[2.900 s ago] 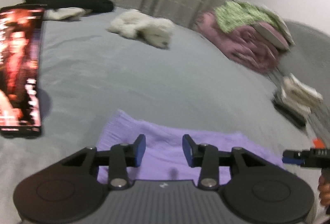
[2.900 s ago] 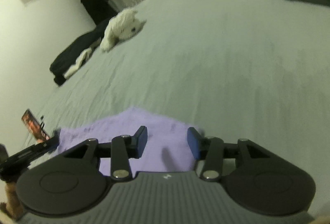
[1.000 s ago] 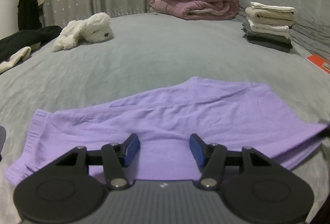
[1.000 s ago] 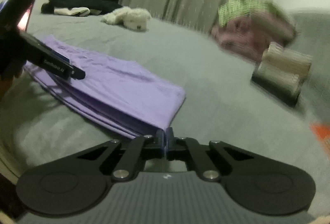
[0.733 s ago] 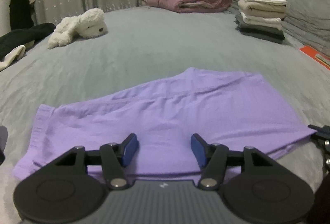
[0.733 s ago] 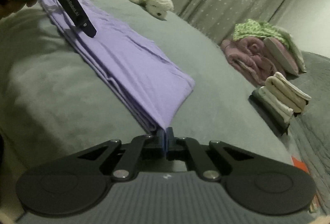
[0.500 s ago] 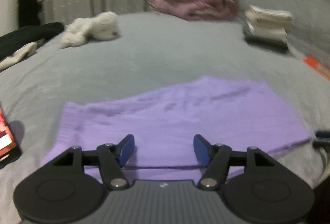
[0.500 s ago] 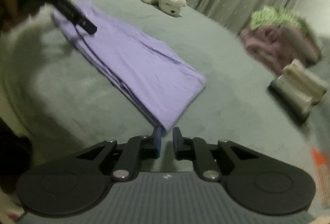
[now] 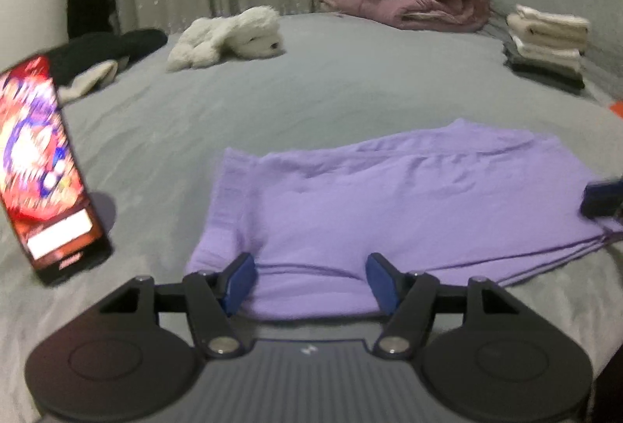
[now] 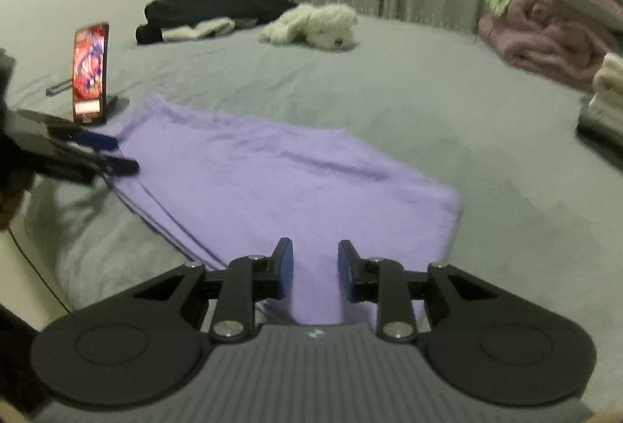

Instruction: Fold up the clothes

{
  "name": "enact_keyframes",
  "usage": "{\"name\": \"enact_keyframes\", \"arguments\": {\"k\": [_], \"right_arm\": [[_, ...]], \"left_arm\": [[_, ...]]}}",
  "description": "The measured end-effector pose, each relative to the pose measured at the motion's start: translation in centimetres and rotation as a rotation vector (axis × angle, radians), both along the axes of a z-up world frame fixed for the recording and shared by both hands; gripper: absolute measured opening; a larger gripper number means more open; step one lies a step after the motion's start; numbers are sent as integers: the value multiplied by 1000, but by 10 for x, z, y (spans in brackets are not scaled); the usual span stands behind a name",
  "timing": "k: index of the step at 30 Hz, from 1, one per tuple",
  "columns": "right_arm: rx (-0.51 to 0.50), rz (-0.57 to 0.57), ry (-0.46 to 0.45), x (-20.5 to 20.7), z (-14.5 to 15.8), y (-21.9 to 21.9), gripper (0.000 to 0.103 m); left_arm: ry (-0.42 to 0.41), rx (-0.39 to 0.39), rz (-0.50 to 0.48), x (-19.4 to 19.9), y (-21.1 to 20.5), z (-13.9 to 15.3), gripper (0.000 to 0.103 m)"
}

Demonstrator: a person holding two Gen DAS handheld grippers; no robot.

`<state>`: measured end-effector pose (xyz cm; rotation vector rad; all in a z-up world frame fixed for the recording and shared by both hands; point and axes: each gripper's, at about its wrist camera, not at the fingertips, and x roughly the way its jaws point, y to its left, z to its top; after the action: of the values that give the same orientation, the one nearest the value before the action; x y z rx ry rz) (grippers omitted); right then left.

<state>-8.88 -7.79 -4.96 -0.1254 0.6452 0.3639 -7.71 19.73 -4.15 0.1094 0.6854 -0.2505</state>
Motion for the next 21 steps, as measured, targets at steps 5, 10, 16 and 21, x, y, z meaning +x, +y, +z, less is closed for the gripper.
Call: {"name": "enact_keyframes", "arguments": {"k": [5,10,16,21], "right_arm": [[-50,19,-46,-17,-6,4,33],[8,1,-17,-8,12,-6,42],[30,-51,-11,12,26,-22,43],[31,-72,15,36,28,-37,44]], "left_arm": [[-8,5,-34,-11,6,4,66],[-45,-17,-26,-17,8,16,65],[-42,-11,-26,-11,-5,16,65],[5,25,-29,1,-21,8,66]]}}
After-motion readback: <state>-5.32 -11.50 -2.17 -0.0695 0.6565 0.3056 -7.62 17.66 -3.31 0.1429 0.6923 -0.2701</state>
